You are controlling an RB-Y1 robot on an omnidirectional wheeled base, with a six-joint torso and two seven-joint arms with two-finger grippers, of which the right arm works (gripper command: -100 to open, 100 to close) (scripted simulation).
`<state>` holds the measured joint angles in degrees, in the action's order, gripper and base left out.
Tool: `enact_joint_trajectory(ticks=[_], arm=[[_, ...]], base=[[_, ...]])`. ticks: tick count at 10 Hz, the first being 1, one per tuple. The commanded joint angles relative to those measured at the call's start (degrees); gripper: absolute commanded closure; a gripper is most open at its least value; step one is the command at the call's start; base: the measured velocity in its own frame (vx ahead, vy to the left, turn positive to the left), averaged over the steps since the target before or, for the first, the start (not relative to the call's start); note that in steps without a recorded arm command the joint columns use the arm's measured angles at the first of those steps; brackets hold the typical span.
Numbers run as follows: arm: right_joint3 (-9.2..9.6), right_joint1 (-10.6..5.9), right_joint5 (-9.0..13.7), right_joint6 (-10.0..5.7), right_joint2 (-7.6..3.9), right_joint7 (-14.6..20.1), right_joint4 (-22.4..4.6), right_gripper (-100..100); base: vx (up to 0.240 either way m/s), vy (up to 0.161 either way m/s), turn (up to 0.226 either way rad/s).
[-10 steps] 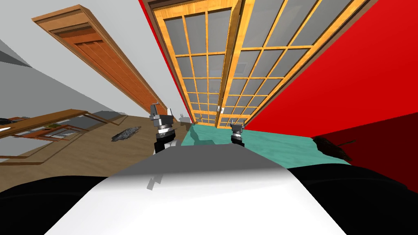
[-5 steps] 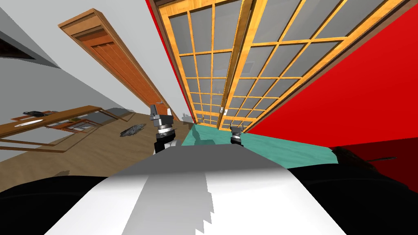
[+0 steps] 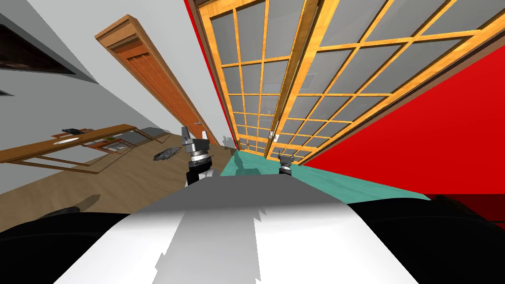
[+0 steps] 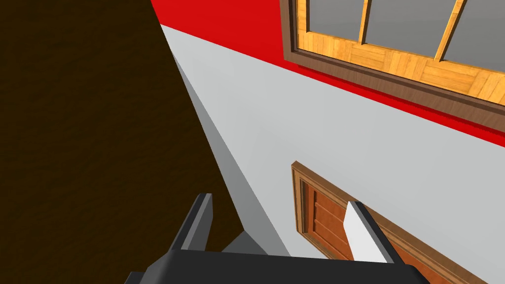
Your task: Pull the door open
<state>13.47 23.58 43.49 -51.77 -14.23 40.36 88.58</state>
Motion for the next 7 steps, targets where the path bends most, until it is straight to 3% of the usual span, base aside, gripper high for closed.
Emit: enact_joint_trajectory(ticks=[1,7], arm=[[0.89,-0.34,1.76,-1.15,-0.57,1.88,-2.27,-100],[3.6,-1.03,8.29,-4.16,-2.95,7.95,-9.04,-100]], base=[[0.094,-0.019,0.111],[0.099,-0.024,0.133]])
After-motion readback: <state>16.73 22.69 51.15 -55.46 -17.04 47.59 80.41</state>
